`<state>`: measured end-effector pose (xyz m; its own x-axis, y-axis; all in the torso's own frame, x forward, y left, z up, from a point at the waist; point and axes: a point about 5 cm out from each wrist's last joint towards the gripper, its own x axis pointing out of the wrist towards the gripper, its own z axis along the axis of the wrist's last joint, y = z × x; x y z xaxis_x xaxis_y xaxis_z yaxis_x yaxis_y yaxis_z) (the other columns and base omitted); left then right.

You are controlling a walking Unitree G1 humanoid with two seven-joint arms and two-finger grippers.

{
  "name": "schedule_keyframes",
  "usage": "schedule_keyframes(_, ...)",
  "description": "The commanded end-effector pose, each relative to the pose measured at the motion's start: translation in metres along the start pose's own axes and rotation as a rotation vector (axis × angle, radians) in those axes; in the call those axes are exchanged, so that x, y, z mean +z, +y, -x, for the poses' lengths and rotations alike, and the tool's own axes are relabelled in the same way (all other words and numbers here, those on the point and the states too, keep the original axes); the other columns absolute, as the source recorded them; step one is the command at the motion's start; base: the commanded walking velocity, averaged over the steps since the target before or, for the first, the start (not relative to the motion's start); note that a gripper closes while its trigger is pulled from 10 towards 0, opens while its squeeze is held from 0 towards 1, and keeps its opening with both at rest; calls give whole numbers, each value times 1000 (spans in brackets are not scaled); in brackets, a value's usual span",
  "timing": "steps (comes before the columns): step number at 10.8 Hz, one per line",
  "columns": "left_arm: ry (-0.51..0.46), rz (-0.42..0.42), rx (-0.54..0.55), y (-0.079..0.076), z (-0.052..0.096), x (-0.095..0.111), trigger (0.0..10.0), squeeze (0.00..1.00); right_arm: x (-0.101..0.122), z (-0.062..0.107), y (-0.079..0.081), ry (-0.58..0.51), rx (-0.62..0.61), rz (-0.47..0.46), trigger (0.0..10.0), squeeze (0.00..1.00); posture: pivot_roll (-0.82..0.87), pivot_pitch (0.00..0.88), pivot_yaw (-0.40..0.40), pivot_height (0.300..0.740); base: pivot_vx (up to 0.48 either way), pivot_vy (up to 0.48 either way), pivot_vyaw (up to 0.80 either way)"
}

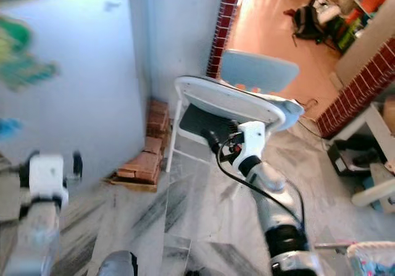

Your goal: Restocking fridge

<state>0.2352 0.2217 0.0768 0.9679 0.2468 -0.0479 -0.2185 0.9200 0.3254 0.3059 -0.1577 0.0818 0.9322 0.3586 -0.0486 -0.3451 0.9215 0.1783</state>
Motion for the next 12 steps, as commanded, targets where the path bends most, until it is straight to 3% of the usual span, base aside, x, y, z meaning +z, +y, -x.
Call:
schedule_keyframes(1, 5, -2, -27, -3, 1, 0, 10000, 0, 3, 2, -3, -27, -52, 10, 10000, 0, 200, 86, -94, 740, 0, 480, 0)
schedule_keyframes(3, -70, 3, -83, -18, 0, 17, 10000, 0, 1, 8, -3, -75, -213, 11, 10000, 0, 192, 81, -91, 740, 0, 480, 0)
schedule_keyframes(5, -90, 38, -152, -31, 1, 20, 10000, 0, -5, 16, -7, -84, -323, 25, 10000, 0, 180, 75, -80, 740, 0, 480, 0)
schedule_keyframes(7, -106, 46, -242, -42, -3, 27, 10000, 0, -8, 18, -8, -87, -379, 24, 10000, 0, 171, 57, -68, 740, 0, 480, 0)
schedule_keyframes(10, -99, 56, -278, -45, -4, 28, 10000, 0, -11, 25, -14, -73, -424, 22, 10000, 0, 159, 50, -60, 740, 0, 480, 0)
schedule_keyframes(12, -81, 68, -310, -46, 0, 23, 10000, 0, -18, 32, -17, -50, -439, 20, 10000, 0, 153, 48, -59, 740, 0, 480, -778)
